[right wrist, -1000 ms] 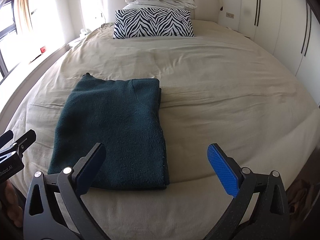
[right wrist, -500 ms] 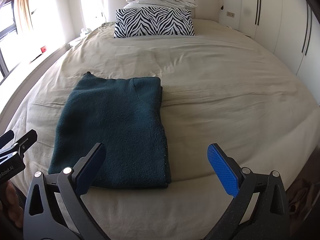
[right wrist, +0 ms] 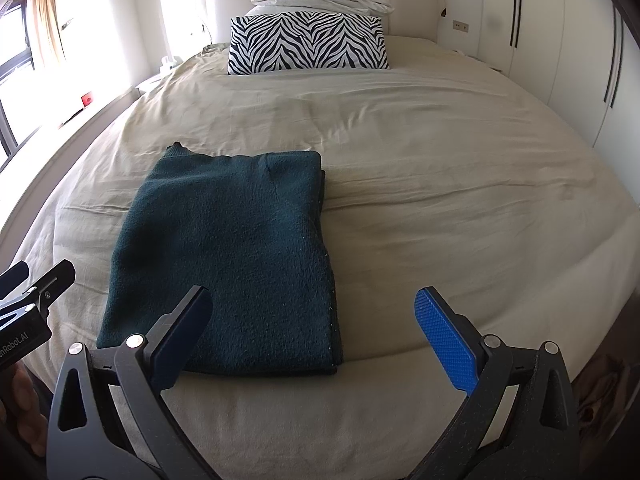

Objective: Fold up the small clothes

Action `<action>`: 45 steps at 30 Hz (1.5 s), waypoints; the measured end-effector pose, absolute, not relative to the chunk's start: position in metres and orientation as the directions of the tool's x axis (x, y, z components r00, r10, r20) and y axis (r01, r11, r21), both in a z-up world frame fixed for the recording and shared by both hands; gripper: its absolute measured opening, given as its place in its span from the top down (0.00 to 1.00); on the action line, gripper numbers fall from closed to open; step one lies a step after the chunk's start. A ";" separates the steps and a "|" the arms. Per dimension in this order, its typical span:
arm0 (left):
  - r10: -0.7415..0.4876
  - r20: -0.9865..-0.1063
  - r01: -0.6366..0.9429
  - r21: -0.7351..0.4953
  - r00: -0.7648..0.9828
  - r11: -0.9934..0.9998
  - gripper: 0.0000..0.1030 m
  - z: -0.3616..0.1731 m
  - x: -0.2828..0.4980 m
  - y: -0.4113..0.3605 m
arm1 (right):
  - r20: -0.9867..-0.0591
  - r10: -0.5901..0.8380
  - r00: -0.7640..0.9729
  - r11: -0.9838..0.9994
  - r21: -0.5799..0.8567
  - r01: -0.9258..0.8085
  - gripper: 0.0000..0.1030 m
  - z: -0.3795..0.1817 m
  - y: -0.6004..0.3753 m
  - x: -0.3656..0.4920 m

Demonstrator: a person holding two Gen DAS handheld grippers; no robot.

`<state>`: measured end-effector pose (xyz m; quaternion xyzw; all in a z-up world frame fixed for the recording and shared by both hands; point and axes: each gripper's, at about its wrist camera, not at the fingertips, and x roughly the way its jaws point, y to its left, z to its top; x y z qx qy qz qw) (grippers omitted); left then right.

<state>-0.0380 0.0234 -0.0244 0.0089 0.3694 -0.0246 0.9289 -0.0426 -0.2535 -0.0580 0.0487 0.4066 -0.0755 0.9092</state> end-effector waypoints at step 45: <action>-0.040 -0.690 0.054 -0.001 0.722 0.999 0.00 -0.025 -0.037 0.026 | -0.754 -0.088 0.651 0.984 0.034 0.173 0.00 -0.060 -0.255 -0.044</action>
